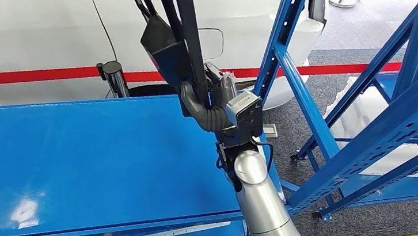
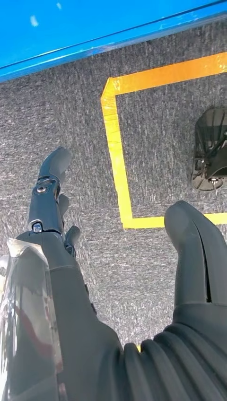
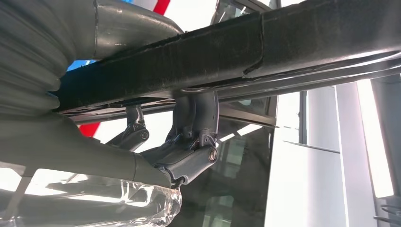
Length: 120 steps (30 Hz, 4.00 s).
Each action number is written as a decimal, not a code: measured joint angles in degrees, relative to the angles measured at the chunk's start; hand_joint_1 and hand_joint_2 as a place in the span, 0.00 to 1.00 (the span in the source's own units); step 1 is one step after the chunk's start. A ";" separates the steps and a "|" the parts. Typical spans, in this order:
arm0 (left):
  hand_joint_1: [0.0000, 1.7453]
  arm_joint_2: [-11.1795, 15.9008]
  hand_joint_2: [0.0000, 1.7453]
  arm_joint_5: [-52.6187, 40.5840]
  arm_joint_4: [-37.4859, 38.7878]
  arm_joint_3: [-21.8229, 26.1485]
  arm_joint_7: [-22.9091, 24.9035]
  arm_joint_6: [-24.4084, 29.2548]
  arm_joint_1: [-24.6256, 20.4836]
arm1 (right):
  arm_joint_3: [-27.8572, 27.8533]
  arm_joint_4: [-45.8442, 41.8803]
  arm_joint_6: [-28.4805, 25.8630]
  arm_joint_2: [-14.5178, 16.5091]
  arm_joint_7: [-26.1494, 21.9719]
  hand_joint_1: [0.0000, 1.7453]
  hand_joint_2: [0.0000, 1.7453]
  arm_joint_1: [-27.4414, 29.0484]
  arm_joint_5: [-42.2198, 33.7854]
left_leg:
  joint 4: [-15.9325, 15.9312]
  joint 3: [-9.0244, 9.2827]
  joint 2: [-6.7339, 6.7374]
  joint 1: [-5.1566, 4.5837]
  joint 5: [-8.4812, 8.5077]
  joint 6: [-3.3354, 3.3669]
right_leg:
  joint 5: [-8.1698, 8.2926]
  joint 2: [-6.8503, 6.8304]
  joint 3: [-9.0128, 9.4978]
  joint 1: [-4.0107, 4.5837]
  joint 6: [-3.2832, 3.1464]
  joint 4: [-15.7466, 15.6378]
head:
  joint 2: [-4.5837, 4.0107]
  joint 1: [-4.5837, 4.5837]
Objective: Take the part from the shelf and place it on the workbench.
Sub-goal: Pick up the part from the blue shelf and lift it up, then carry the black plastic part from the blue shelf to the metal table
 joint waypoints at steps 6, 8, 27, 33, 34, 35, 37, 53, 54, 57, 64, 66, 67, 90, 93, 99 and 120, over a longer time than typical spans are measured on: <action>0.00 -0.08 1.00 -0.05 0.00 0.17 -0.32 -0.33 -0.05 | 0.19 -1.24 0.05 -0.72 -0.51 1.00 1.00 0.90 -0.39 | -1.59 0.48 0.26 0.31 1.69 1.46 | -0.99 -0.10 -1.23 0.04 0.77 1.99 | 0.00 0.03; 0.00 -0.21 1.00 -0.19 0.00 0.17 -0.35 -0.43 -0.04 | 0.28 -1.73 0.03 -1.09 -0.64 1.00 1.00 1.00 -0.49 | -2.07 0.40 0.42 0.52 2.16 1.65 | -4.15 -0.17 -4.27 -0.17 0.59 8.65 | 0.00 0.07; 0.00 -0.37 1.00 0.01 0.07 0.20 0.04 -1.01 -0.18 | 1.01 -4.53 -1.38 -2.53 -2.17 1.00 1.00 3.23 -2.63 | 15.52 -6.92 0.19 1.86 -7.74 -2.09 | 1.69 -0.13 -3.69 -0.94 -0.44 1.87 | 0.00 -0.21; 0.00 -0.14 1.00 0.45 0.02 0.27 -0.32 -0.93 -0.85 | 0.93 -6.79 -2.99 -2.81 -3.19 1.00 1.00 4.44 -1.52 | 1.03 1.86 0.29 0.31 -3.27 0.26 | 4.20 -0.39 -4.85 -0.72 0.92 1.33 | 0.00 -0.11; 0.00 -0.19 1.00 0.58 0.03 0.34 -0.40 -0.93 -0.86 | 0.87 -7.16 -3.19 -2.87 -3.27 1.00 1.00 4.83 -1.49 | 0.66 1.63 0.27 0.15 -2.53 0.52 | 4.67 -0.42 -4.86 -0.73 1.36 1.03 | 0.00 -0.14; 0.00 -0.22 1.00 0.70 0.03 0.42 -0.44 -0.91 -0.88 | 0.76 -7.54 -3.32 -2.95 -3.33 1.00 1.00 5.26 -1.45 | 0.21 1.47 0.39 0.16 -1.62 0.75 | 4.73 -0.45 -5.05 -0.69 1.67 0.95 | 0.00 -0.16; 0.00 -0.30 1.00 0.81 0.04 0.54 -0.39 -0.79 -0.90 | 0.40 -8.20 -3.50 -3.18 -3.41 1.00 1.00 5.92 -1.34 | -0.79 0.69 0.68 0.32 0.56 1.28 | 2.06 -0.47 -6.37 -0.39 1.41 3.19 | 0.00 -0.10; 0.00 -0.58 1.00 0.81 0.00 0.61 -0.26 -0.60 -0.90 | -1.54 -10.72 -3.58 -4.37 -5.13 1.00 1.00 9.11 -0.17 | 2.88 -7.64 0.62 0.77 3.58 -1.46 | -3.25 -0.52 2.78 -1.24 0.09 0.64 | 0.00 0.00; 0.00 -0.54 1.00 0.80 0.00 0.63 -0.26 -0.59 -0.88 | -1.72 -11.10 -3.58 -4.38 -5.29 1.00 1.00 9.46 -0.08 | 5.21 -8.45 0.52 0.97 0.88 -1.92 | -2.38 -0.63 2.10 -1.43 -0.66 0.54 | 0.00 -0.02; 0.00 -0.50 1.00 0.82 0.00 0.67 -0.26 -0.52 -0.88 | -2.04 -11.87 -3.56 -4.39 -5.39 1.00 1.00 10.33 0.00 | 14.62 -10.02 0.43 1.31 -5.66 -2.81 | -0.32 -0.67 -0.34 -1.25 -0.95 0.64 | 0.00 -0.12; 0.00 -0.48 1.00 1.22 0.00 1.35 -0.10 -0.11 -1.15 | -2.72 -13.09 -2.86 -4.32 -5.40 1.00 1.00 11.01 0.59 | 0.57 3.22 0.03 1.26 -3.04 -1.75 | 3.79 -0.74 -4.10 -1.31 1.22 0.62 | 0.00 -0.01; 0.00 -0.46 1.00 1.23 0.01 1.47 -0.08 -0.09 -1.13 | -2.81 -13.23 -2.81 -4.29 -5.43 1.00 1.00 11.03 0.61 | -0.06 2.69 0.05 0.92 -2.26 -0.56 | 4.77 -0.81 -4.10 -1.33 2.15 0.13 | 0.00 0.04; 0.00 -0.51 1.00 1.24 0.01 1.50 -0.07 -0.10 -1.16 | -2.87 -13.28 -2.80 -4.29 -5.44 1.00 1.00 11.06 0.62 | -0.31 2.17 0.20 0.88 -1.55 0.04 | 4.49 -0.79 -4.42 -1.36 2.29 0.33 | 0.00 -0.01; 0.00 -0.40 1.00 2.32 -0.02 2.90 -0.79 0.77 -0.74 | -2.63 -13.45 -0.61 -4.48 -8.13 1.00 1.00 13.28 3.26 | 14.80 -8.45 0.42 1.69 -1.33 -3.03 | -0.43 -1.09 0.96 -1.37 -0.13 -0.79 | 0.00 -0.27; 0.00 -0.40 1.00 2.30 -0.02 2.95 -0.80 0.77 -0.93 | -2.40 -13.59 -0.52 -4.57 -8.21 1.00 1.00 13.36 3.59 | 4.85 -0.32 0.21 1.81 -0.42 -2.86 | 0.75 -1.05 -1.42 -1.47 1.02 0.45 | 0.00 -0.25; 0.00 -0.38 1.00 2.23 -0.03 2.96 -0.86 0.78 -0.97 | -2.01 -13.80 -0.48 -4.77 -8.30 1.00 1.00 13.33 3.66 | 0.54 -0.45 0.49 0.84 0.67 0.93 | -0.04 -1.14 -3.52 -1.35 2.66 2.71 | 0.00 -0.08; 0.00 -0.33 1.00 2.72 -0.05 3.09 -0.98 0.73 -0.77 | -1.15 -13.29 -0.48 -5.33 -8.34 1.00 1.00 15.26 3.66 | 15.77 -11.42 0.25 1.99 -0.90 -2.94 | 0.38 -1.30 0.98 -1.15 -0.29 -1.58 | 0.00 -0.15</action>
